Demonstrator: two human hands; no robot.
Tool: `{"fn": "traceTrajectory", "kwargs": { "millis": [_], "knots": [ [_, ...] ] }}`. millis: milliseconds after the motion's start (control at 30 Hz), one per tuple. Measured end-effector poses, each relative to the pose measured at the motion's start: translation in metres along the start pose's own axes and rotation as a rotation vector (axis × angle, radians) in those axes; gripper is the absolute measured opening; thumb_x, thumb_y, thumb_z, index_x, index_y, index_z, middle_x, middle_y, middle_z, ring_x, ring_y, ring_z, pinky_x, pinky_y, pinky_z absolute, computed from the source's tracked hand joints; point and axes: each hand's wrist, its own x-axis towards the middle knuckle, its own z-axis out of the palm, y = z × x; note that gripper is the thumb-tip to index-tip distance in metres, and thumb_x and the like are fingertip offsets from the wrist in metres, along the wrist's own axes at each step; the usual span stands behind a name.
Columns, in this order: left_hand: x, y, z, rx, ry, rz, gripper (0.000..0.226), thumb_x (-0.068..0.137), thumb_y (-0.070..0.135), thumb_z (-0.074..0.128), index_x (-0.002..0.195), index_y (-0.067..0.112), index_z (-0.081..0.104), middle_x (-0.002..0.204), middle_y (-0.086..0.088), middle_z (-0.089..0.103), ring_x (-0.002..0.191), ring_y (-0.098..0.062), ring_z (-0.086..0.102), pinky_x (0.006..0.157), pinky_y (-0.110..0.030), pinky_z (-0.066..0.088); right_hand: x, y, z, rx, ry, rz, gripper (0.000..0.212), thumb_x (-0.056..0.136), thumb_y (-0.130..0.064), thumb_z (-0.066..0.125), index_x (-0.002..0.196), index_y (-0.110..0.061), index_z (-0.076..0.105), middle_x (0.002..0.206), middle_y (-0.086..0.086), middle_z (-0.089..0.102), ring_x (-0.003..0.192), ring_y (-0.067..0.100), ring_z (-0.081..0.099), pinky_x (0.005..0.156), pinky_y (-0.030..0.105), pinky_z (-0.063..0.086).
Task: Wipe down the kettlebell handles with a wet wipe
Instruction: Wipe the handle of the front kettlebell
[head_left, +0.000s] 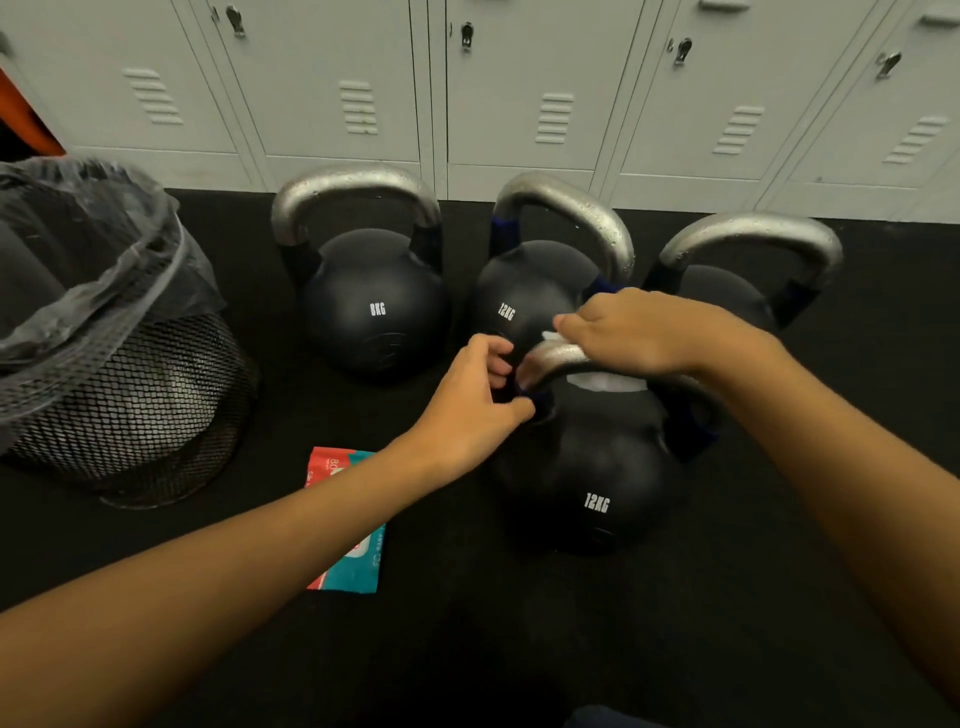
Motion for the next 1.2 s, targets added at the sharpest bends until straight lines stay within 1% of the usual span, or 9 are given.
{"fn": "traceTrajectory", "kwargs": {
  "millis": [167,333,500,633,733,900,967,1033,1200],
  "knots": [
    [-0.005,-0.013,-0.001,0.116,-0.173,-0.215,0.079,0.084,0.02,0.072,0.146,0.018,0.024,0.134,-0.006,0.044,0.119,-0.017,0.047,0.097,-0.03,0.044,0.024,-0.022,-0.001,-0.143,-0.118,-0.086,0.044,0.105,-0.038,0.033,0.125,-0.008,0.058,0.124,0.018,0.059,0.11,0.034,0.055,0.084,0.035,0.037],
    [-0.006,-0.016,0.0,0.179,-0.243,-0.226,0.076,0.086,0.024,0.07,0.147,0.019,0.025,0.141,-0.007,0.042,0.128,-0.021,0.044,0.106,-0.037,0.042,0.037,-0.043,-0.002,-0.281,-0.242,-0.126,0.032,0.104,-0.033,0.04,0.094,-0.01,0.06,0.079,0.002,0.053,0.069,0.016,0.051,0.065,0.031,0.038],
    [-0.006,-0.016,-0.006,0.188,-0.282,-0.197,0.065,0.088,0.026,0.068,0.143,0.023,0.033,0.14,-0.007,0.042,0.127,-0.021,0.045,0.102,-0.034,0.043,0.034,-0.038,0.011,-0.462,-0.141,-0.244,0.035,0.099,-0.037,0.045,0.131,-0.036,0.059,0.122,0.003,0.064,0.108,0.027,0.061,0.082,0.035,0.047],
    [0.003,-0.019,-0.019,0.249,-0.281,-0.157,0.066,0.087,0.03,0.069,0.143,0.022,0.036,0.138,-0.007,0.046,0.125,-0.02,0.046,0.098,-0.03,0.043,0.021,-0.016,0.008,-0.285,-0.072,-0.331,0.041,0.098,-0.038,0.048,0.137,-0.05,0.048,0.138,-0.006,0.054,0.122,0.023,0.054,0.095,0.041,0.047],
    [0.004,-0.026,-0.023,0.337,-0.345,-0.105,0.078,0.086,0.033,0.069,0.15,0.02,0.026,0.145,-0.007,0.04,0.132,-0.019,0.041,0.098,-0.024,0.039,0.012,-0.001,0.005,-0.106,-0.062,-0.334,0.043,0.098,-0.037,0.052,0.139,-0.049,0.046,0.141,-0.011,0.052,0.126,0.018,0.051,0.103,0.044,0.043],
    [-0.003,-0.039,-0.014,0.332,-0.448,-0.119,0.094,0.081,0.048,0.071,0.153,0.024,0.015,0.153,-0.001,0.027,0.139,-0.017,0.032,0.11,-0.031,0.035,0.004,0.007,-0.004,0.107,-0.044,-0.274,0.037,0.098,-0.039,0.053,0.135,-0.041,0.057,0.134,-0.009,0.06,0.125,0.014,0.053,0.107,0.027,0.036],
    [-0.007,-0.041,-0.003,0.274,-0.423,-0.111,0.096,0.079,0.048,0.073,0.153,0.023,0.017,0.153,0.001,0.027,0.138,-0.015,0.031,0.108,-0.027,0.032,0.011,0.001,-0.007,0.12,-0.08,-0.235,0.033,0.098,-0.043,0.051,0.126,-0.036,0.065,0.128,-0.008,0.065,0.12,0.015,0.057,0.108,0.034,0.039],
    [-0.01,-0.045,0.007,0.194,-0.356,-0.108,0.092,0.08,0.045,0.073,0.152,0.024,0.018,0.153,0.001,0.027,0.138,-0.014,0.032,0.108,-0.026,0.031,0.025,-0.007,-0.01,0.058,-0.17,-0.196,0.035,0.098,-0.045,0.048,0.121,-0.03,0.069,0.121,-0.004,0.068,0.114,0.018,0.06,0.106,0.039,0.042],
    [-0.018,-0.059,0.023,0.12,-0.306,-0.134,0.09,0.086,0.049,0.064,0.154,0.029,0.008,0.157,0.009,0.013,0.143,-0.016,0.024,0.117,-0.048,0.026,0.065,-0.042,0.002,-0.299,-0.378,-0.154,0.034,0.088,-0.039,0.061,0.114,-0.019,0.069,0.103,0.004,0.071,0.096,0.024,0.067,0.094,0.042,0.051]
  ]
}}
